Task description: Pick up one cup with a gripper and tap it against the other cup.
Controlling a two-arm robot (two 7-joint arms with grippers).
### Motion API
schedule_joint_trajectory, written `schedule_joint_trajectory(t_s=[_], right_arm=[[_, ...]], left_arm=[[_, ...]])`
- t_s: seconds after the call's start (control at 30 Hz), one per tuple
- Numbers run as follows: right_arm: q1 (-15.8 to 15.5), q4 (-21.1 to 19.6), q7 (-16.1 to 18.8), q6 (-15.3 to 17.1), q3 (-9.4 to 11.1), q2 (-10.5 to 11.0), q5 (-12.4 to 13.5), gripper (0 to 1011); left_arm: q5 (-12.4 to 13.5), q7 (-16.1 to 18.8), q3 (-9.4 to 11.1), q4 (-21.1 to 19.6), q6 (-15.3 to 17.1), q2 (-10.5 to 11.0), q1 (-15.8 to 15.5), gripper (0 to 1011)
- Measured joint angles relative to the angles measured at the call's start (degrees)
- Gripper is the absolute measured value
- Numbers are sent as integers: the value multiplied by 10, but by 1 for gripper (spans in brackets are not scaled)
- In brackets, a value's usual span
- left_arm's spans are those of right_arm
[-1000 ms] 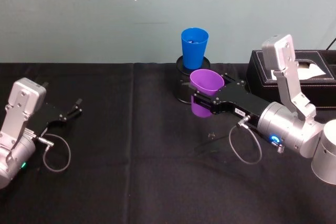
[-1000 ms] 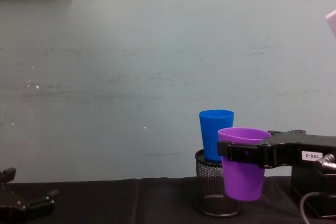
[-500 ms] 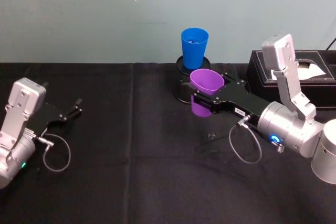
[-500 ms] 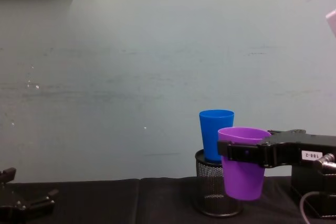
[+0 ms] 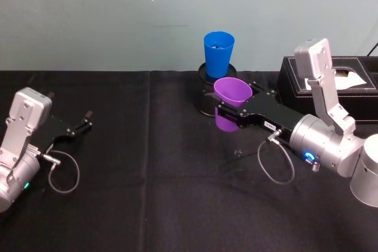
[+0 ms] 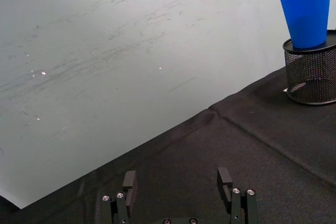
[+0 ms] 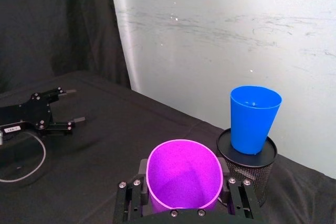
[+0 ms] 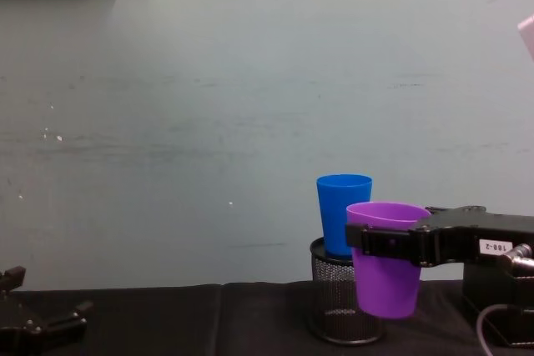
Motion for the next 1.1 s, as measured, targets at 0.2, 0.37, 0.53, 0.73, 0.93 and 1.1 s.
schedule_joint_trajectory(t_s=[0.2,0.37,0.53,0.73,0.93,1.1], right_arm=[[0,0,0,0,0,0,0,738],[0,0,0,0,0,0,0,739],[0,0,0,0,0,0,0,738],[0,0,0,0,0,0,0,739],[0,0,0,0,0,0,0,739],[0,0,0,0,0,0,0,739]], left_arm=[[0,0,0,0,0,0,0,1000],[0,0,0,0,0,0,0,1000],[0,0,0,0,0,0,0,1000],[0,0,0,0,0,0,0,1000],[0,0,0,0,0,0,0,1000],[0,0,0,0,0,0,0,1000]])
